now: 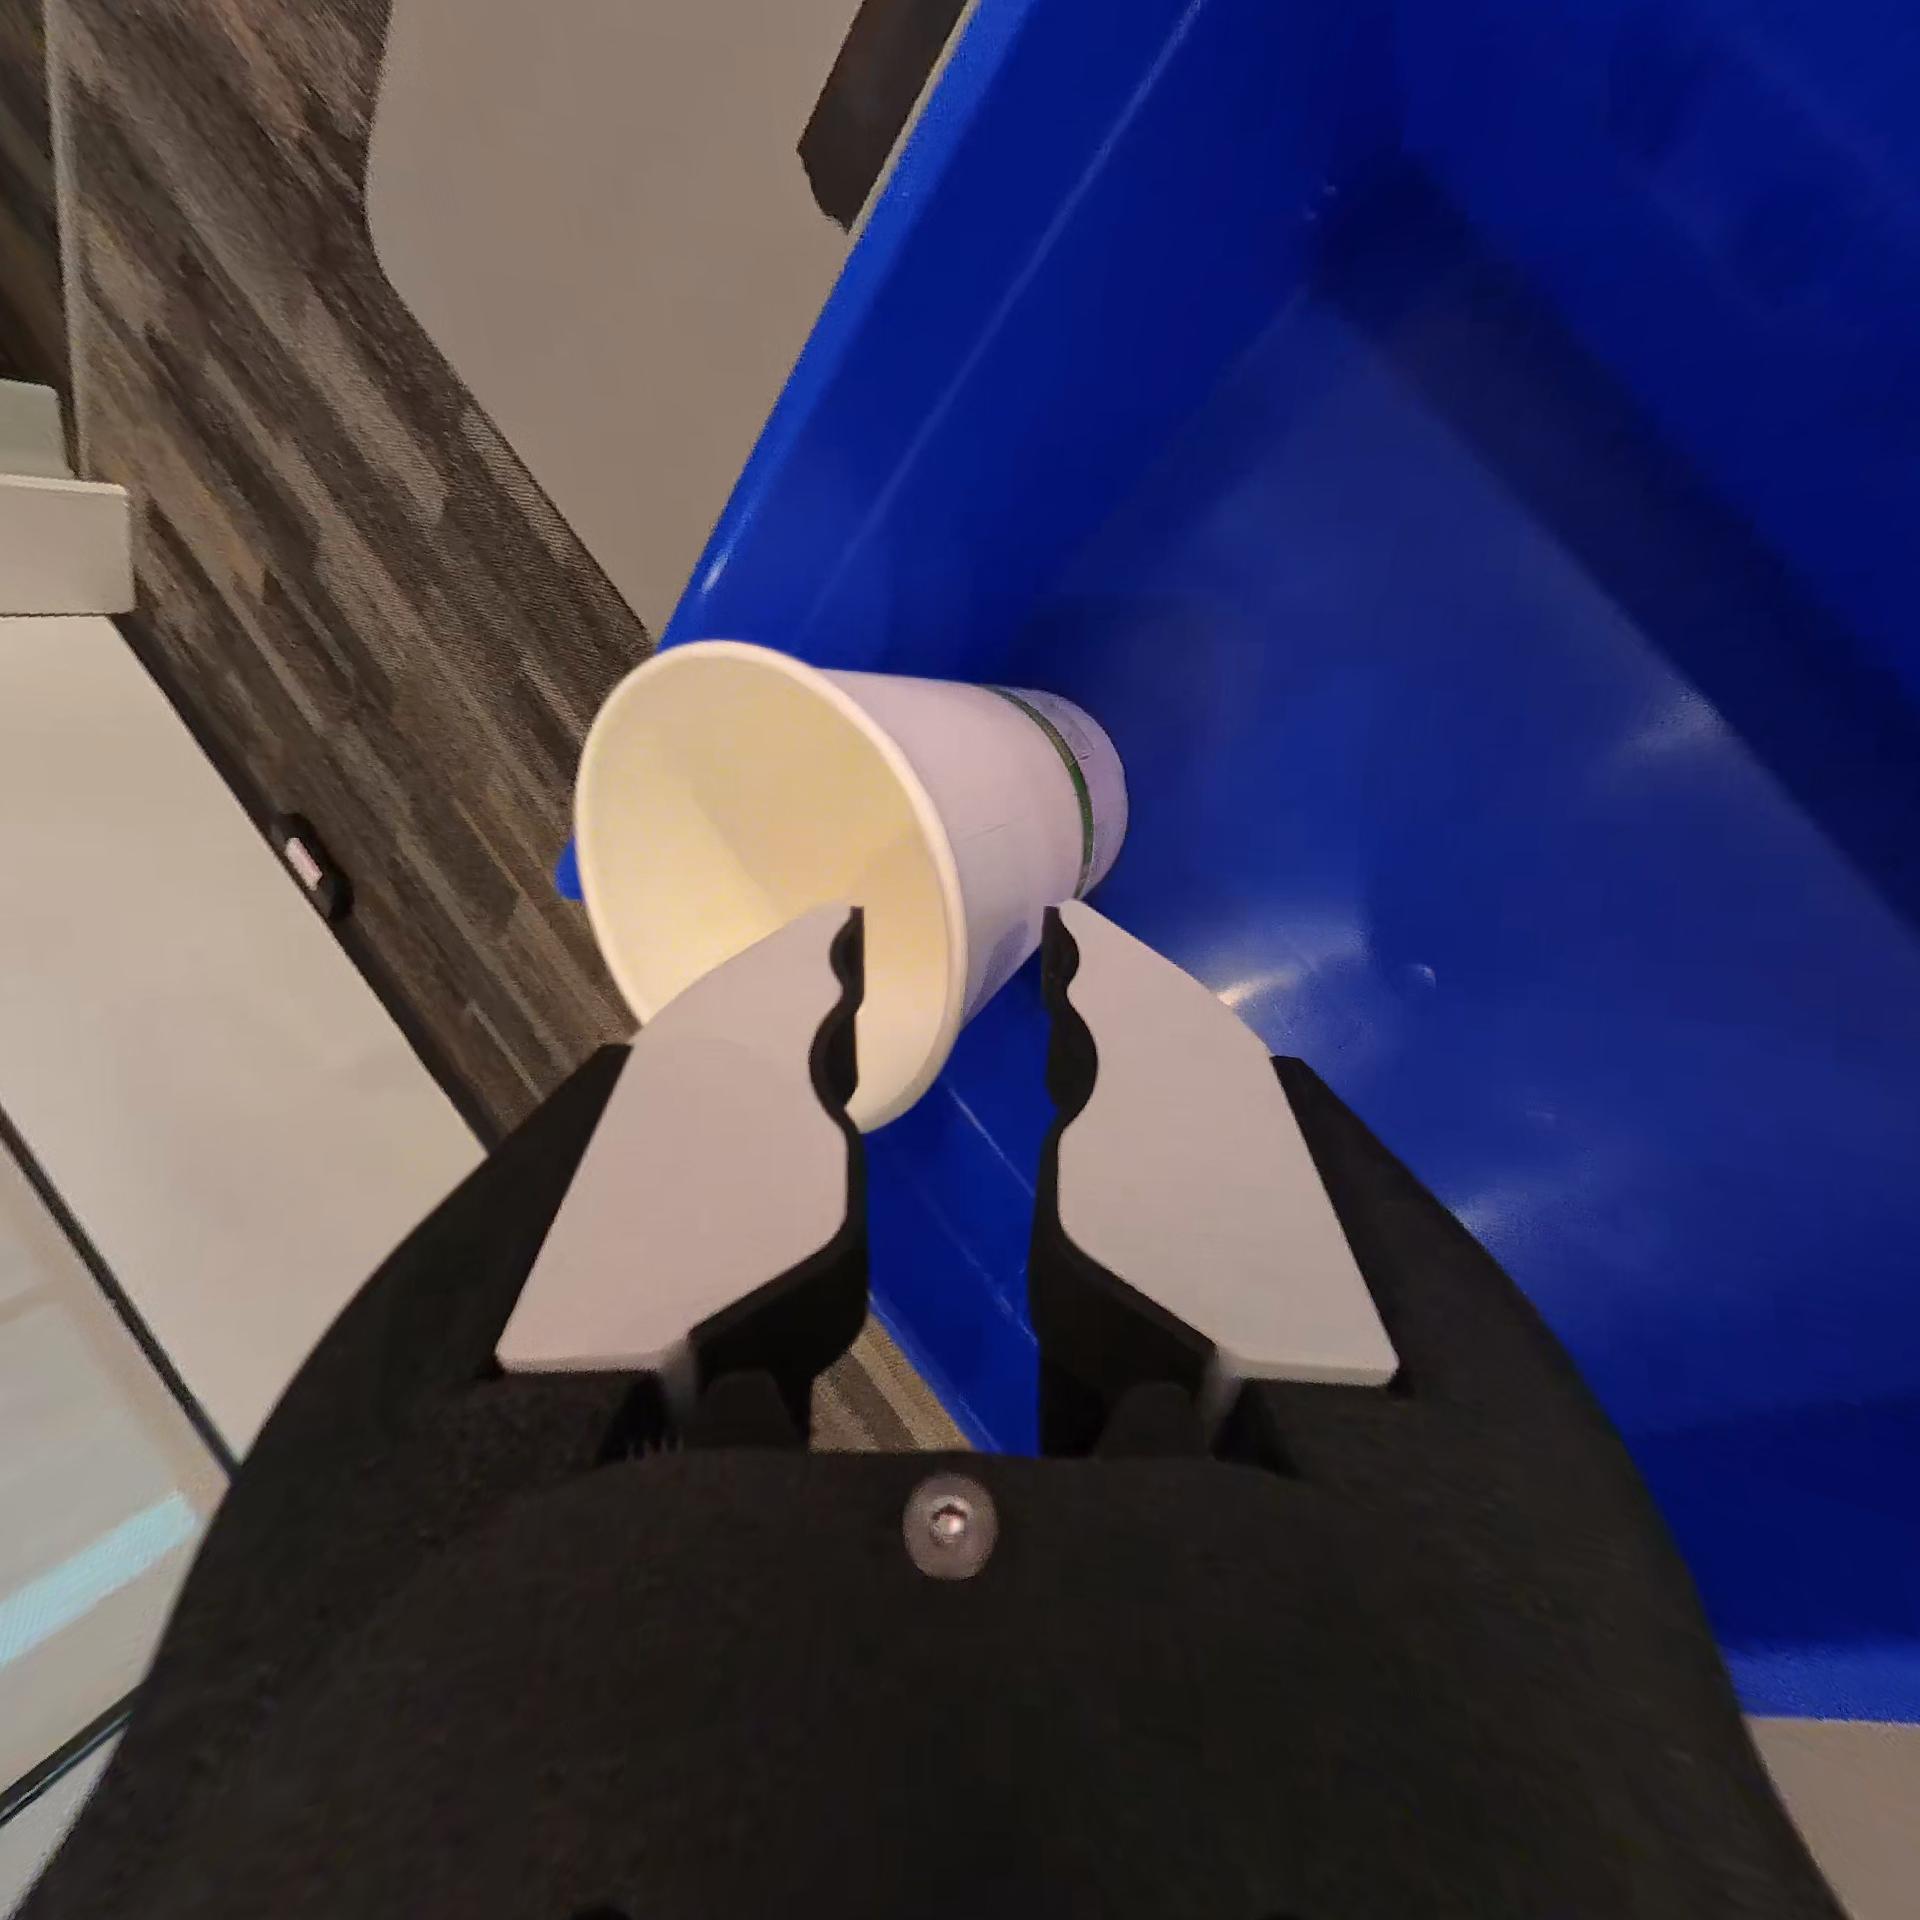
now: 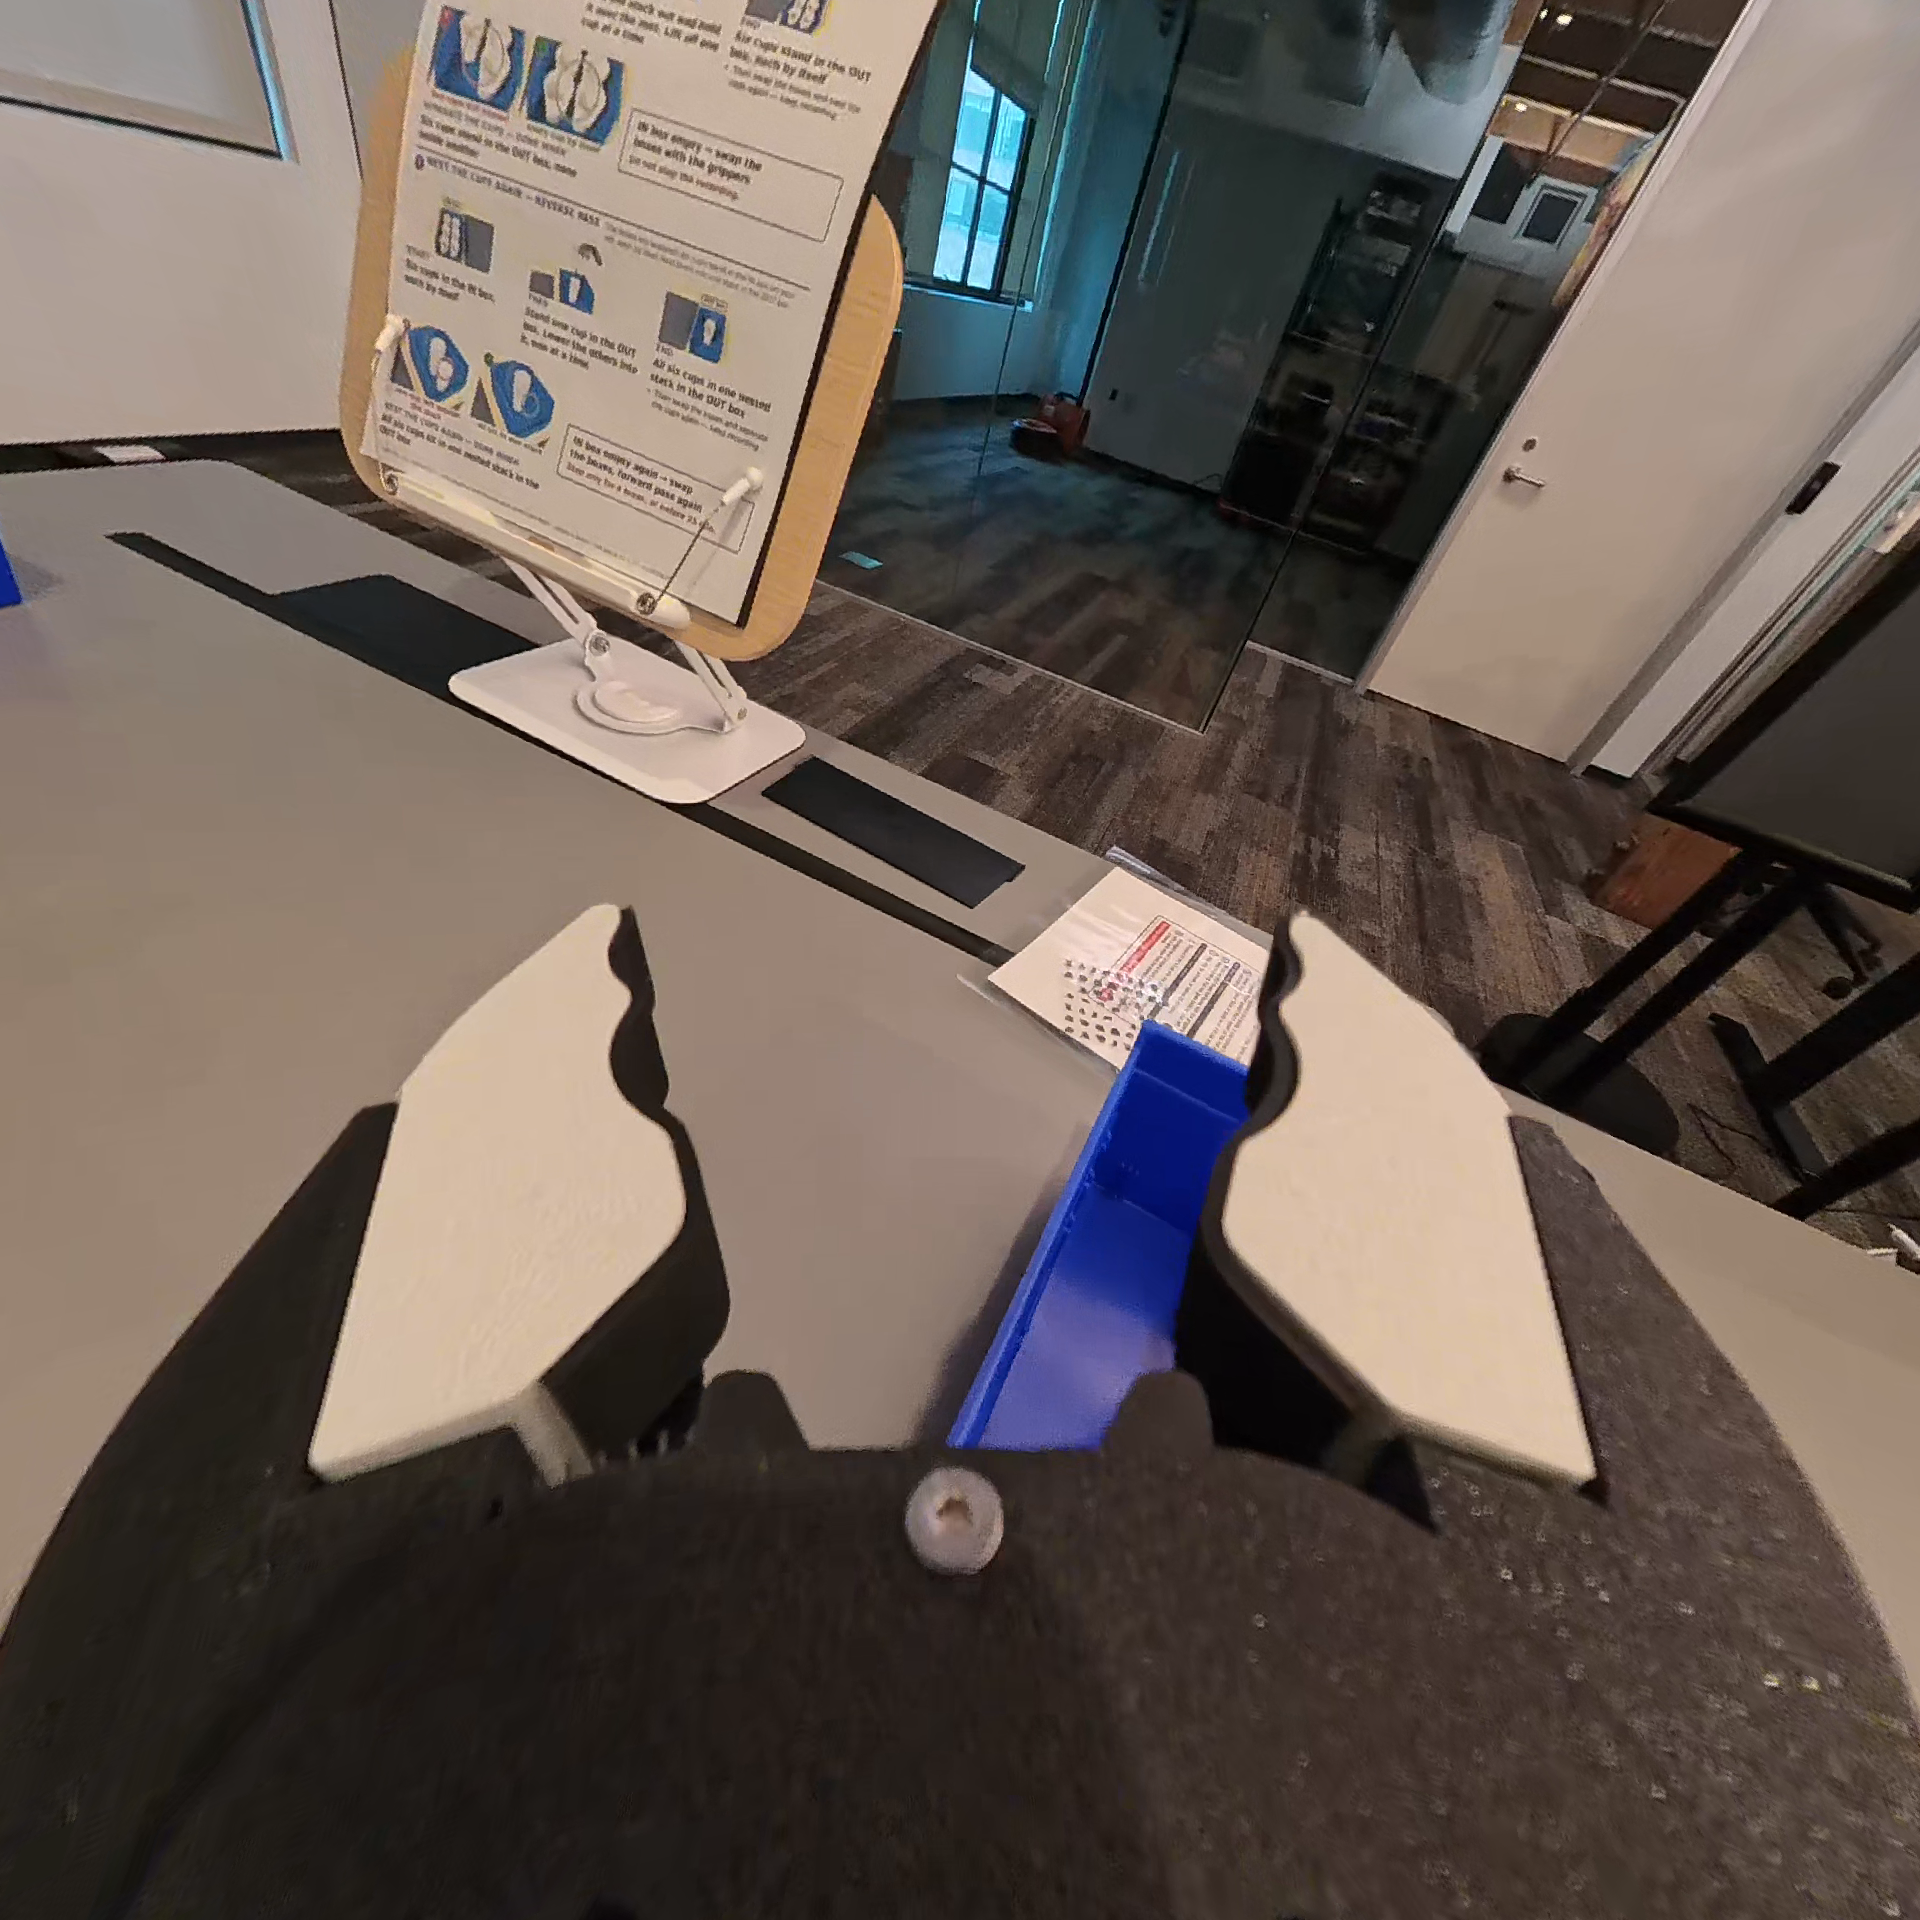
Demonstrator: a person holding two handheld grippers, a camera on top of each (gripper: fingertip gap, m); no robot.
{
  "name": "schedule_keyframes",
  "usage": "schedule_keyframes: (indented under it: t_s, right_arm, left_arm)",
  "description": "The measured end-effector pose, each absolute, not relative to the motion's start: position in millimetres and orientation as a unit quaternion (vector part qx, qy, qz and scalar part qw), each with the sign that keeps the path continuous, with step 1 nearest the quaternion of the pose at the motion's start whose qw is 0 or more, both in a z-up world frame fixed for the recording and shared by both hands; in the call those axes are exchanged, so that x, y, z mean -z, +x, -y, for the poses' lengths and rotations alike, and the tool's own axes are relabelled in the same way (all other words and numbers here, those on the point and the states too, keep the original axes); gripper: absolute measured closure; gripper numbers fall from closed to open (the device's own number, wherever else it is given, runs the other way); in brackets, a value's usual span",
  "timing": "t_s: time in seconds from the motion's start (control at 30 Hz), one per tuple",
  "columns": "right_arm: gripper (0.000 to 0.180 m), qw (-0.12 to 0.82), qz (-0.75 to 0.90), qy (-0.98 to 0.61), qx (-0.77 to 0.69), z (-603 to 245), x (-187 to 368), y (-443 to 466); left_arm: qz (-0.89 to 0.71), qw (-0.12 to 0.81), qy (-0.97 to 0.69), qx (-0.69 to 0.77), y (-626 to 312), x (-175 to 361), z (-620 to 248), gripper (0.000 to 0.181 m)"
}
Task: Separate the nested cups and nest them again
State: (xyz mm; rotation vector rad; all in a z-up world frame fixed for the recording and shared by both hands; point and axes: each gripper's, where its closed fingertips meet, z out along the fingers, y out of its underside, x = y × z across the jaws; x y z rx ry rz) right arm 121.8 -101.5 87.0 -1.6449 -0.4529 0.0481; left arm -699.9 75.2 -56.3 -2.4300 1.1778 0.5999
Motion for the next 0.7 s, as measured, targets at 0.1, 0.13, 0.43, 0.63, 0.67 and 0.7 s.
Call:
schedule_keyframes:
  t_s: [0.1, 0.13, 0.43, 0.63, 0.67, 0.7]
  right_arm:
    - [0.070, 0.648, 0.200, -0.734, -0.025, 101.5, -79.8, 123.1]
    - [0.070, 0.646, 0.199, -0.737, -0.028, 100.7, -77.7, 123.1]
    - [0.072, 0.631, 0.243, -0.732, -0.076, 91.0, -75.3, 80.3]
    - [0.076, 0.619, 0.375, -0.681, -0.109, 92.6, -93.1, -31.6]
    - [0.076, 0.614, 0.402, -0.669, -0.119, 94.8, -95.1, -56.7]
    - [0.076, 0.608, 0.429, -0.656, -0.127, 97.4, -96.6, -81.7]
  left_arm:
    - [-0.418, 0.173, -0.868, -0.207, -701.0, 67.1, -76.2, 0.155]
    - [-0.420, 0.165, -0.869, -0.201, -700.4, 70.7, -74.4, 0.164]
    - [-0.465, 0.207, -0.844, -0.168, -663.2, 19.8, -47.8, 0.180]
    - [-0.578, 0.328, -0.738, -0.118, -535.8, -88.9, 4.8, 0.181]
    - [-0.600, 0.338, -0.718, -0.097, -509.3, -99.1, 17.8, 0.181]
    - [-0.622, 0.345, -0.698, -0.076, -483.2, -106.5, 31.1, 0.181]
